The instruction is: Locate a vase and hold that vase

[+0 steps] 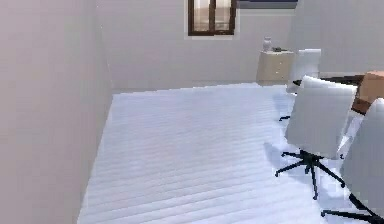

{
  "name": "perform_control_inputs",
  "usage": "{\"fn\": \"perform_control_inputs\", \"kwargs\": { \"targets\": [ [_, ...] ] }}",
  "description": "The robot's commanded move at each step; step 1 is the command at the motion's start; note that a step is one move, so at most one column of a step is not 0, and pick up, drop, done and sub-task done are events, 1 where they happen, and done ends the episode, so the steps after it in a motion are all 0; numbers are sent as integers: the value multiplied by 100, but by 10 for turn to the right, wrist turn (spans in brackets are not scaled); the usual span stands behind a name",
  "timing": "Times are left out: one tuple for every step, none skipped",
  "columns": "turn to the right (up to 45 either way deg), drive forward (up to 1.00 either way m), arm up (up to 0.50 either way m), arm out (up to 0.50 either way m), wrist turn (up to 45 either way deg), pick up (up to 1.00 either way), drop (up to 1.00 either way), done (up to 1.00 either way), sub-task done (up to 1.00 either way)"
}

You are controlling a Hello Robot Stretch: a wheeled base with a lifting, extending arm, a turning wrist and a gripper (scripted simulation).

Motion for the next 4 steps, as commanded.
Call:
{"fn": "perform_control_inputs", "kwargs": {
  "targets": [
    [0,100,0,0,0,0,0,0,0],
    [-60,0,0,0,0,0,0,0,0],
    [0,65,0,0,0,0,0,0,0],
    [390,0,0,0,0,0,0,0,0]
  ]
}}
